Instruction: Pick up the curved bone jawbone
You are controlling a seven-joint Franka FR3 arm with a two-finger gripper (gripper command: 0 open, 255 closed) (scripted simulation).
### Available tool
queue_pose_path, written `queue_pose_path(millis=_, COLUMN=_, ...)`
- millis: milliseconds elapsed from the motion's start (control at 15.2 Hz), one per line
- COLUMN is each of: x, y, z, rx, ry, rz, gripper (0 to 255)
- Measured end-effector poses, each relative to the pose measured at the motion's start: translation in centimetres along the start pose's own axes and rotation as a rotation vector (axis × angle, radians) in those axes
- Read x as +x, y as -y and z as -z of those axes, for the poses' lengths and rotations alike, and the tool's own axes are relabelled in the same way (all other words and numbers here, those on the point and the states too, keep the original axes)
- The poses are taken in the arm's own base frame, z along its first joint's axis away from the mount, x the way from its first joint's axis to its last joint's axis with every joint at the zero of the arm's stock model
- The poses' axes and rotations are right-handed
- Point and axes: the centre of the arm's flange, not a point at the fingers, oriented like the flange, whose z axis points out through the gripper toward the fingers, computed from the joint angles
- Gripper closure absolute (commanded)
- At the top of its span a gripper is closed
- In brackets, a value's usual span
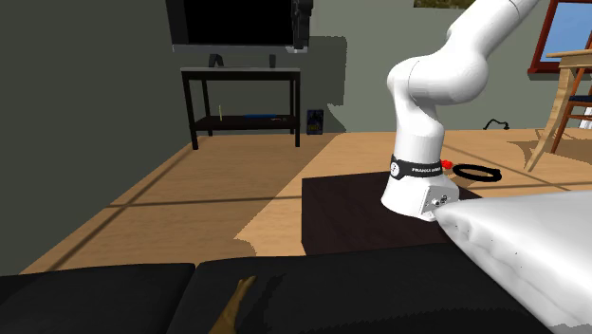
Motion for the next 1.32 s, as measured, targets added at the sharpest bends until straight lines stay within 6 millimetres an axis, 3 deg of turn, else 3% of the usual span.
queue_pose_path(millis=132, x=0.3, y=0.3, z=-0.2, rx=-0.001, ry=-0.001, rz=0.015, gripper=0)
queue_pose_path(millis=462, x=3.7, y=3.8, z=-3.5, rx=-0.011, ry=-0.012, rz=0.151, gripper=0)
queue_pose_path(millis=924, x=8.1, y=9.8, z=-8.9, rx=-0.028, ry=-0.03, rz=0.365, gripper=0)
queue_pose_path(millis=1320, x=10.3, y=16.2, z=-13.3, rx=-0.041, ry=-0.046, rz=0.549, gripper=0)
